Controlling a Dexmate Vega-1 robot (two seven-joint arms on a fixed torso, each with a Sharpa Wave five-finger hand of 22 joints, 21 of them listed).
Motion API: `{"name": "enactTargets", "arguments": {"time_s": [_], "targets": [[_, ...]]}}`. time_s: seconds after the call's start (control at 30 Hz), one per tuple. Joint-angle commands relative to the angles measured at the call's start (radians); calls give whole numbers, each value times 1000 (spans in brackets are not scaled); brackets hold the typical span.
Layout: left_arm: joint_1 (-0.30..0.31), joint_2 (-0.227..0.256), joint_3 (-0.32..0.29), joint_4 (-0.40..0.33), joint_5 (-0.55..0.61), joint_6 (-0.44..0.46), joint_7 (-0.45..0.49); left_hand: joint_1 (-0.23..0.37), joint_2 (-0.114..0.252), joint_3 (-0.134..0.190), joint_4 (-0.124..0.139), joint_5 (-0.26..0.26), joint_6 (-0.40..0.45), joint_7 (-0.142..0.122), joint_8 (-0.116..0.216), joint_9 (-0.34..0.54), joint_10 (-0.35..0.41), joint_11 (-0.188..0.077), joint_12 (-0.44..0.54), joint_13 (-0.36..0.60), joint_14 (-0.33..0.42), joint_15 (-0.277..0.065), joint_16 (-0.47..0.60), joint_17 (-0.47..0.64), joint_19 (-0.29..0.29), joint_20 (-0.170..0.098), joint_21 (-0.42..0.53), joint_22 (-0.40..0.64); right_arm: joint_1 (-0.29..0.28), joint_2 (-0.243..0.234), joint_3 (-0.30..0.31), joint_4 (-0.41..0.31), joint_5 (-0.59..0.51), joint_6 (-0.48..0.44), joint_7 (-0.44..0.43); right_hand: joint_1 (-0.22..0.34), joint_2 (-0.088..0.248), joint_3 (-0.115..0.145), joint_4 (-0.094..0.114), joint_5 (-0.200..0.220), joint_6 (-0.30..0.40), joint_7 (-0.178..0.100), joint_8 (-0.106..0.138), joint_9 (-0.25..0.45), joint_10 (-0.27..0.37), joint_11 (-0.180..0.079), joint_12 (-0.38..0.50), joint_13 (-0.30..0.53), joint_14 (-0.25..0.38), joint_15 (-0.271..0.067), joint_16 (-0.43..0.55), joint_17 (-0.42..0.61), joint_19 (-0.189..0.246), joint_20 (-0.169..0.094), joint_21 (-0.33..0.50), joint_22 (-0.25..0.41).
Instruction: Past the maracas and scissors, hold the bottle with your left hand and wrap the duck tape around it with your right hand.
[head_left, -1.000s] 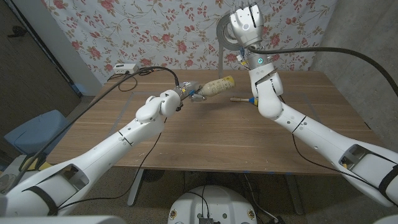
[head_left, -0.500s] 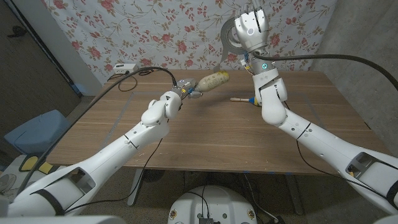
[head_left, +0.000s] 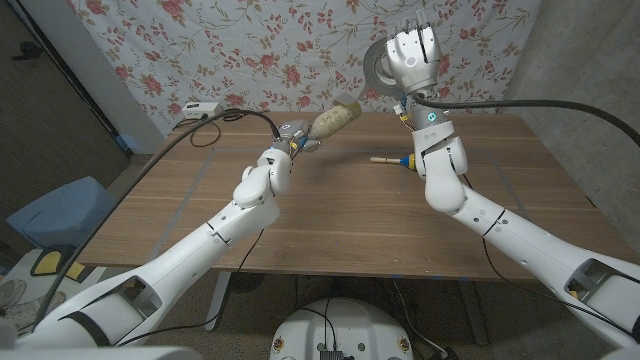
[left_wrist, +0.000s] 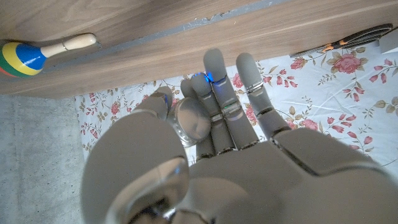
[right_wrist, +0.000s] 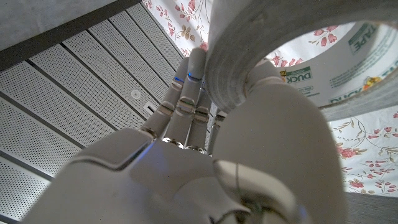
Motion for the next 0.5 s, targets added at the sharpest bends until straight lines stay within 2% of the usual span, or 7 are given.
{"name": "enactTargets", "arguments": {"time_s": [0.03,0.2,0.3,0.4,0.5], "targets": [[11,-17,-13,-23,-61,42,59,3,91,106,87,-14,148,28,-1,-12,34,-18,7,4,26,-3,9,-5,28,-12,8,4,-49,-5,24,-5,13,-33,-34,109,113,64,-38,-1,232,-33,6,2,255,-131,-3,239,86,-159,7,4,-6,-19,7,-2],[33,-26,-61,-41,-159,17,86,5,92,111,80,-25,157,23,-1,-17,42,-20,19,20,40,-10,18,2,49,-20,11,6,-70,-8,33,-1,44,-43,-61,110,113,67,-39,-3,235,-30,4,2,255,-131,-8,233,90,-159,8,4,-5,-20,12,-6],[49,-32,-111,-47,-271,-33,83,4,91,116,75,-36,165,20,-1,-23,53,-23,11,2,49,-13,21,7,58,-25,11,8,-79,-12,40,0,75,-45,-86,109,112,68,-39,-4,235,-31,3,1,255,-132,-10,230,90,-159,8,4,-4,-20,14,-8],[62,-33,-164,-44,-403,-97,63,1,91,118,74,-40,163,13,2,-16,49,-22,24,24,55,-16,23,11,63,-28,12,10,-84,-9,44,6,103,-48,-117,109,111,71,-40,-6,237,-31,1,1,256,-132,-13,226,92,-159,9,4,-3,-20,19,-12],[65,-26,-185,-40,-485,-135,55,-1,92,120,73,-42,163,14,5,-12,58,-23,16,6,49,-16,31,32,64,-27,12,12,-88,-9,45,8,124,-47,-141,109,111,72,-40,-7,235,-30,-1,1,258,-132,-16,221,93,-159,9,4,-3,-20,21,-14]]}}
